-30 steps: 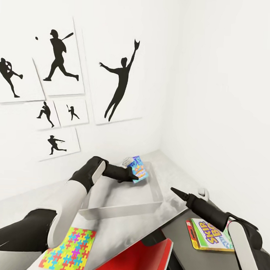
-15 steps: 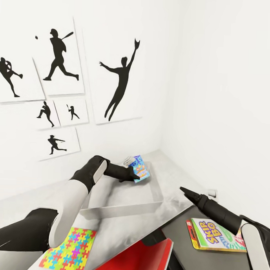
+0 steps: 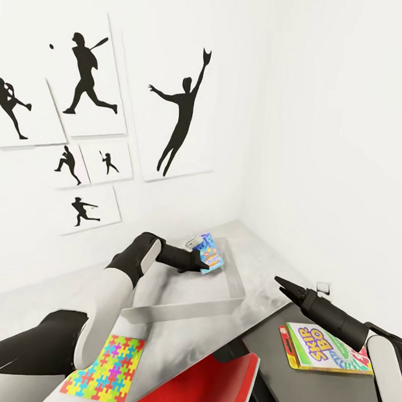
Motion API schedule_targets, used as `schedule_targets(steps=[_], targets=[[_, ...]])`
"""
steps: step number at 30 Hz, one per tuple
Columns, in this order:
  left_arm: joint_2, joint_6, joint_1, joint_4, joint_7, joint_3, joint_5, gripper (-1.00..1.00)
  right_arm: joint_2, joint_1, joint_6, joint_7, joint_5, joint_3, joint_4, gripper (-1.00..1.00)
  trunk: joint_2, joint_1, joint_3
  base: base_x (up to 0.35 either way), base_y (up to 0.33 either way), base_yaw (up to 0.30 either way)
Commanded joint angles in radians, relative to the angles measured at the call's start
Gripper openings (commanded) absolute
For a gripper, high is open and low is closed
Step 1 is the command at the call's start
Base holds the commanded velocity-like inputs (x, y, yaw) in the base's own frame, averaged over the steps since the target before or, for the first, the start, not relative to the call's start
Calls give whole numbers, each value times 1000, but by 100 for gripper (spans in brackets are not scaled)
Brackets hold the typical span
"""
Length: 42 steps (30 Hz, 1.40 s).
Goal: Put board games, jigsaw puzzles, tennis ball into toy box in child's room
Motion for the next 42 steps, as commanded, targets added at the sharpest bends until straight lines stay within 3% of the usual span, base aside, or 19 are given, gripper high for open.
schedule_targets(steps=[1, 11, 34, 42], targets=[[0, 8, -1, 2, 5, 0, 9, -100, 0, -1, 4, 6, 4, -1, 0, 100, -1, 0, -3, 0, 0, 1], [0, 13, -1, 16, 5, -1, 9, -100, -1, -1, 5, 9, 4, -21, 0, 100, -1, 0, -20, 0, 0, 0], [0, 19, -1, 59, 3, -8, 7, -100, 0, -1, 2, 9, 4, -23, 1, 100, -1, 0, -57, 0, 0, 0], [0, 19, -1, 59, 3, -46, 7, -100, 0, -1, 2, 9, 4, -23, 1, 100, -1, 0, -70, 0, 0, 0]])
